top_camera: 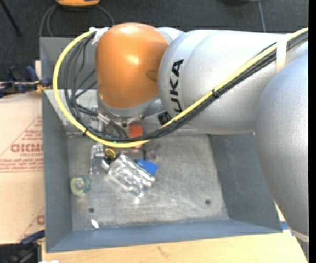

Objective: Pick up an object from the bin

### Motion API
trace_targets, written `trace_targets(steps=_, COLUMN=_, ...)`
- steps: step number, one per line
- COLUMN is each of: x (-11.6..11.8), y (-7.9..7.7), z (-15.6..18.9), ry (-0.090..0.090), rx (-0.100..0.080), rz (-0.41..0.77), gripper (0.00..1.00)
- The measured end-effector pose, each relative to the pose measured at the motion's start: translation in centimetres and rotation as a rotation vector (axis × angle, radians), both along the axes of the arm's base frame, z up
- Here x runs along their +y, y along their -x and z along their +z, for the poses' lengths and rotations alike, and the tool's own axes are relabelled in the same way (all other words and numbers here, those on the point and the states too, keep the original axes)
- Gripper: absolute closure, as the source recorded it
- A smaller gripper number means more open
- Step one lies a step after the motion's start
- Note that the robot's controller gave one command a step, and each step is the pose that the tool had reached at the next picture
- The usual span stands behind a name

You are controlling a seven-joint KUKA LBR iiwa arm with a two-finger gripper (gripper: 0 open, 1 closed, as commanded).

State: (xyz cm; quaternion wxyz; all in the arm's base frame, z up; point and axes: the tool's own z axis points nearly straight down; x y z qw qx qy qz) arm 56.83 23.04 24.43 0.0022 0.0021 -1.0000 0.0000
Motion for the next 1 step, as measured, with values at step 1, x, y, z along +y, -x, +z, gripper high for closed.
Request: trace_targets(steps=1, x=-5.19, y=-4.91, z=-9.56, ry=0.001, rx=-0.004, rz=0.401, gripper=0.00)
